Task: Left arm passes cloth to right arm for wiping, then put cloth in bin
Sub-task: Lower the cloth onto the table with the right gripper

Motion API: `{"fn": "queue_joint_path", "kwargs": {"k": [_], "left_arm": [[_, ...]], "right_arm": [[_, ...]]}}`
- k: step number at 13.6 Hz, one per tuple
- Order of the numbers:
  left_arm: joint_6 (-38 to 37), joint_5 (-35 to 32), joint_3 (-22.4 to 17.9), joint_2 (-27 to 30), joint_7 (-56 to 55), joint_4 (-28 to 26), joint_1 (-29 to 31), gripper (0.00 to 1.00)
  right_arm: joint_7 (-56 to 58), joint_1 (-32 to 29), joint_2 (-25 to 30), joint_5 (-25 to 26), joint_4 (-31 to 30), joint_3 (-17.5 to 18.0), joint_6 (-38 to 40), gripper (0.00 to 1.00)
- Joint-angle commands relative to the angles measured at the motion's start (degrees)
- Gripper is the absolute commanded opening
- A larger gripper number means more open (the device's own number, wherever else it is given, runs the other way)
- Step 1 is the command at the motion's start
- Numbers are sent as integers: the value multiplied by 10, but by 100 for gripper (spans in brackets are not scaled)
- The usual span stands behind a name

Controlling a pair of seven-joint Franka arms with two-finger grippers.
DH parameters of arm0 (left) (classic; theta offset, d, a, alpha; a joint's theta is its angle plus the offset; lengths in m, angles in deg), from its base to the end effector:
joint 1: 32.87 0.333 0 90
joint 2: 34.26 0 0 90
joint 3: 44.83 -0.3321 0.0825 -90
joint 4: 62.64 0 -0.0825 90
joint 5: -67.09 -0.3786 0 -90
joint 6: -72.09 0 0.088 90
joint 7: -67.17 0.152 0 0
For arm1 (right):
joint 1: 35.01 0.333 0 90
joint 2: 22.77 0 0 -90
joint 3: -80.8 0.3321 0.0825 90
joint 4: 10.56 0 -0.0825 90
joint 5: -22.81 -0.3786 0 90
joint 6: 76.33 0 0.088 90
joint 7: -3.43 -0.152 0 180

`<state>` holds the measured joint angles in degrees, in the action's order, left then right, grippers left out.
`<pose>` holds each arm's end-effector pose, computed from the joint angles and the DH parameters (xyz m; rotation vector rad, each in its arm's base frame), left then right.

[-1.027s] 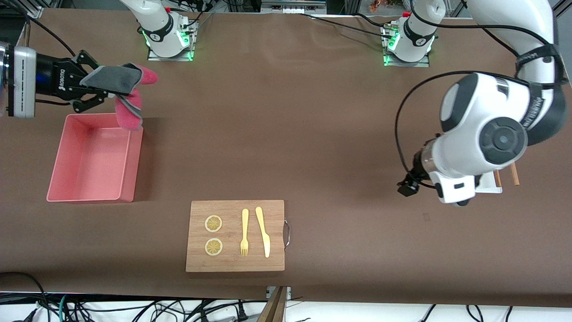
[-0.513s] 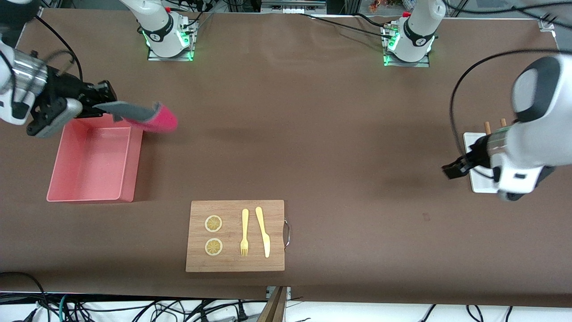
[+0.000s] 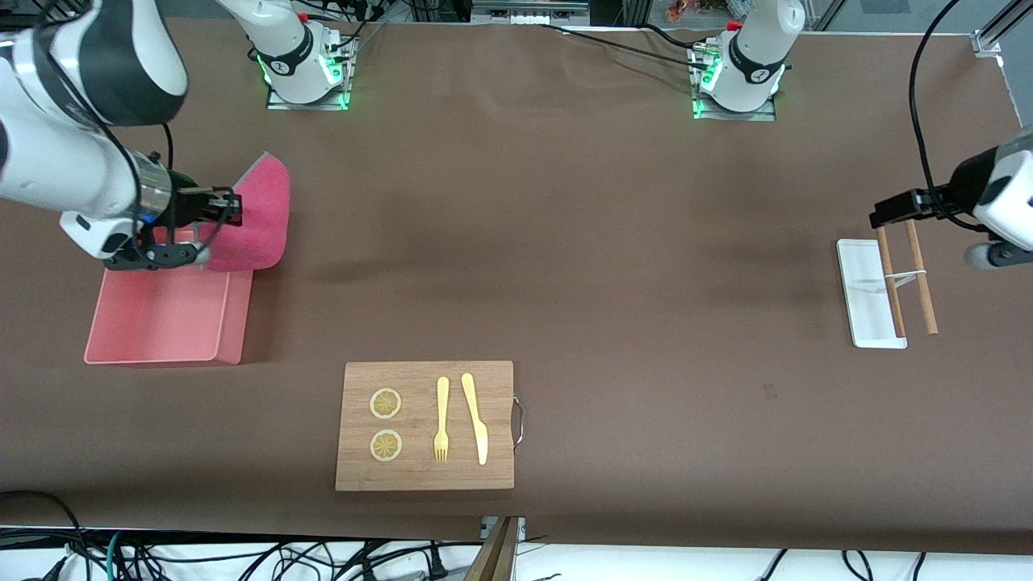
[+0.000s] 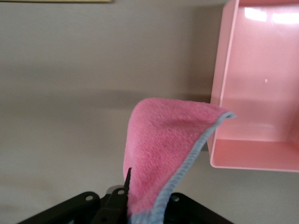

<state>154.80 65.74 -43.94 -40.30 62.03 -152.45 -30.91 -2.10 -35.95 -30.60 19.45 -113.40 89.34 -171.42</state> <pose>0.5530 0.0145 0.5301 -3.0867 -0.1677 0.3546 0.5486 0.0790 0.4255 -3.0655 -0.0373 0.4283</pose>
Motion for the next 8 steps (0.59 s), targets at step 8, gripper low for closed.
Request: {"fn": "queue_joint_path", "kwargs": {"k": [8], "left_arm": [[-2, -24, 8, 30, 13, -22, -49, 100]], "right_arm": [[-66, 4, -110, 35, -105, 10, -216, 0]]}}
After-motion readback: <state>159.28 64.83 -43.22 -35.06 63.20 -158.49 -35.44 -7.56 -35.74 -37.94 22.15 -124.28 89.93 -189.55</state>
